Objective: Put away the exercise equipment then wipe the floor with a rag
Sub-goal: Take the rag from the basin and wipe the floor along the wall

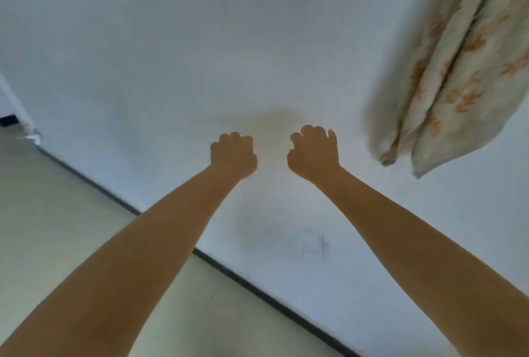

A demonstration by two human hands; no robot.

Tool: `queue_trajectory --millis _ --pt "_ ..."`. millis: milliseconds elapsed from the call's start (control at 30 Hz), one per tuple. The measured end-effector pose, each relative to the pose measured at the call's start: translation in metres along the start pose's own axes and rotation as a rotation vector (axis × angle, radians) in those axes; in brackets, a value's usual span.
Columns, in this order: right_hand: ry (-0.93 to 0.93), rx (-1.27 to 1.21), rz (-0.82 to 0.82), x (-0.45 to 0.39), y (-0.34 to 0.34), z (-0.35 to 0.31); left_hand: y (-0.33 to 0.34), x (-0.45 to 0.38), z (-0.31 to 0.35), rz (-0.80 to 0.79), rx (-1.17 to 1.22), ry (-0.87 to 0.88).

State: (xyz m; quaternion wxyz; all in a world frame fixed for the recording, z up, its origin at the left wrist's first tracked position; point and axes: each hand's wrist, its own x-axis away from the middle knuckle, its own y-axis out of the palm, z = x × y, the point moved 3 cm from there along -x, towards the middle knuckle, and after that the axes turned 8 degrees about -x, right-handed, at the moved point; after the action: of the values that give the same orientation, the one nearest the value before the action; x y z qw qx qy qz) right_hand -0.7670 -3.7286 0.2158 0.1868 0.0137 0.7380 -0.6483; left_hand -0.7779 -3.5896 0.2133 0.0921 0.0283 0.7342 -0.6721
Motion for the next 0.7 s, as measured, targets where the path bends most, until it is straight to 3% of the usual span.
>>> queue_trajectory --millis 133,333,500,700 --pt "-0.145 -0.113 -0.177 0.027 0.077 -0.09 0.081 0.083 -0.089 -0.295 -0.013 -0.218" --pt "-0.382 -0.199 -0.543 0.089 0.161 -0.25 0.151 0.216 -0.215 -0.548 -0.022 -0.562" --pt "-0.632 -0.188 -0.685 0.143 0.201 -0.382 0.175 0.303 -0.317 -0.638 -0.008 -0.791" --pt "-0.734 -0.17 -0.778 0.193 0.236 -0.513 0.204 0.372 -0.421 -0.693 0.015 -0.921"
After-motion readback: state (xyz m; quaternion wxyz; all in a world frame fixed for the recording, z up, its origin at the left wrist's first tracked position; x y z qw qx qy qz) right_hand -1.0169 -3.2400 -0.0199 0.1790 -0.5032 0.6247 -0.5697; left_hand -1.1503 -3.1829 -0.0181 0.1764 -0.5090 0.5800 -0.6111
